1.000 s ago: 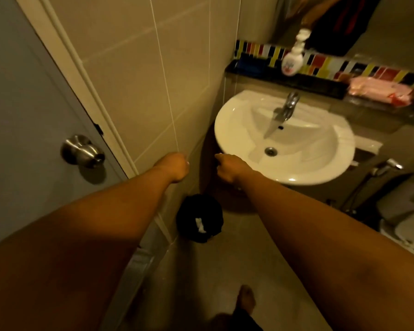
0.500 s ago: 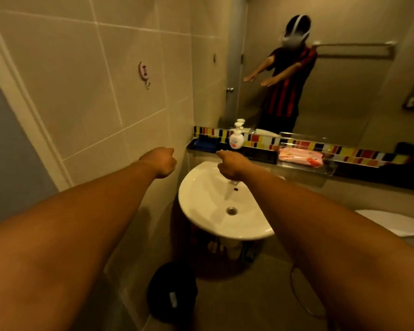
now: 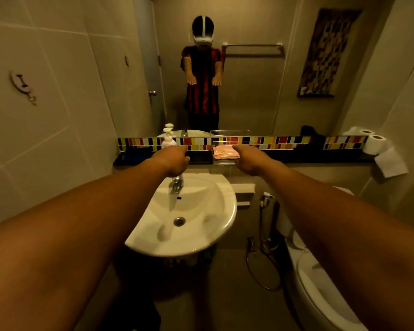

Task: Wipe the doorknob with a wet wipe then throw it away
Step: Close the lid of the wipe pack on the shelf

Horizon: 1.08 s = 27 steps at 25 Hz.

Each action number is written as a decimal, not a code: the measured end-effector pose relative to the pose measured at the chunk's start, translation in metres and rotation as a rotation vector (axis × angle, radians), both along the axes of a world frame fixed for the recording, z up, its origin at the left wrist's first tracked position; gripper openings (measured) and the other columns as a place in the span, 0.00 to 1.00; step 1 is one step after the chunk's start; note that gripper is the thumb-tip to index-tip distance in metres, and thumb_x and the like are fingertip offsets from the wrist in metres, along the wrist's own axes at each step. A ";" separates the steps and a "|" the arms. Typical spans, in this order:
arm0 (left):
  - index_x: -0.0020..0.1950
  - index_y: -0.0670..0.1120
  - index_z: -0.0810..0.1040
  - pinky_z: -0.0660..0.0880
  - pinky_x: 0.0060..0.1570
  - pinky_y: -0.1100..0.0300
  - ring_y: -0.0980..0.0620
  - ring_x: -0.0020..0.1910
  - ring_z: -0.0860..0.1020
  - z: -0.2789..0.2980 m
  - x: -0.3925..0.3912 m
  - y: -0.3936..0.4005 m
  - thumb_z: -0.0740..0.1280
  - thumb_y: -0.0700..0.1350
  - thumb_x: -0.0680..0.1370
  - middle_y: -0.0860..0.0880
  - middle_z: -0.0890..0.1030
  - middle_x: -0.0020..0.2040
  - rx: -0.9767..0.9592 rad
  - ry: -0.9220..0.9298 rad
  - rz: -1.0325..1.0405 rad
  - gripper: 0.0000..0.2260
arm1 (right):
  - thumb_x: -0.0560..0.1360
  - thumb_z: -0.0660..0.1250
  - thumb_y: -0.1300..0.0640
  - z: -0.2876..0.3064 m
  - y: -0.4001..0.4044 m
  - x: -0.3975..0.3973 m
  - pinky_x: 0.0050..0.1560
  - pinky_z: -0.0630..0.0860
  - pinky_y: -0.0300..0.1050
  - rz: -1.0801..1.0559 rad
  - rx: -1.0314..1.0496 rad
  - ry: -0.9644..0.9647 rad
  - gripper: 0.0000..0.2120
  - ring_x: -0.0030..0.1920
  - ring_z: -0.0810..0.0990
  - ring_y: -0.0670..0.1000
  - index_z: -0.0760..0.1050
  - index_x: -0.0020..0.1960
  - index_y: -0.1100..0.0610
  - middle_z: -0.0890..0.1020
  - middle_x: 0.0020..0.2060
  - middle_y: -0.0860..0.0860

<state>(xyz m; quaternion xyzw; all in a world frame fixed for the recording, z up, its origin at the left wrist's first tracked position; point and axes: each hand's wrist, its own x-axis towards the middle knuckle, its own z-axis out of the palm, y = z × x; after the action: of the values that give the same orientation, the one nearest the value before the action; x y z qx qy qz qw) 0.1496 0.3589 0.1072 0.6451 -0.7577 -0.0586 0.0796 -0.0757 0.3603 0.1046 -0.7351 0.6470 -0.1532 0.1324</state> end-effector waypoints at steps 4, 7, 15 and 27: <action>0.66 0.43 0.72 0.71 0.53 0.52 0.41 0.62 0.76 -0.013 -0.048 -0.089 0.55 0.47 0.82 0.40 0.77 0.64 -0.004 0.010 -0.054 0.16 | 0.78 0.62 0.62 -0.012 -0.085 -0.043 0.68 0.68 0.56 -0.030 -0.004 0.049 0.28 0.71 0.68 0.61 0.60 0.76 0.54 0.68 0.73 0.58; 0.65 0.42 0.74 0.72 0.59 0.49 0.41 0.62 0.76 -0.029 -0.082 -0.164 0.55 0.46 0.83 0.40 0.77 0.64 0.037 -0.021 -0.083 0.15 | 0.78 0.63 0.61 -0.036 -0.156 -0.070 0.66 0.70 0.56 -0.027 0.025 0.043 0.26 0.70 0.70 0.61 0.62 0.75 0.55 0.71 0.71 0.58; 0.72 0.43 0.69 0.71 0.63 0.49 0.41 0.66 0.74 -0.139 -0.150 -0.370 0.56 0.48 0.83 0.40 0.75 0.68 0.131 -0.082 -0.102 0.19 | 0.79 0.63 0.59 -0.148 -0.340 -0.120 0.66 0.70 0.52 -0.105 0.125 0.004 0.23 0.68 0.72 0.59 0.65 0.73 0.56 0.73 0.70 0.58; 0.67 0.45 0.77 0.79 0.58 0.46 0.42 0.60 0.79 -0.231 -0.162 -0.497 0.65 0.42 0.79 0.42 0.80 0.63 0.052 0.189 -0.030 0.16 | 0.77 0.66 0.60 -0.226 -0.488 -0.108 0.54 0.79 0.48 -0.046 0.104 0.031 0.15 0.55 0.80 0.55 0.77 0.64 0.56 0.81 0.59 0.55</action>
<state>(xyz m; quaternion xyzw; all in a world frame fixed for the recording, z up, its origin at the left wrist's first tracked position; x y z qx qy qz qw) -0.0127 -0.1385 -0.1241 0.6270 -0.7547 -0.1402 0.1329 -0.1837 -0.1277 -0.1218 -0.7145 0.6727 -0.1108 0.1570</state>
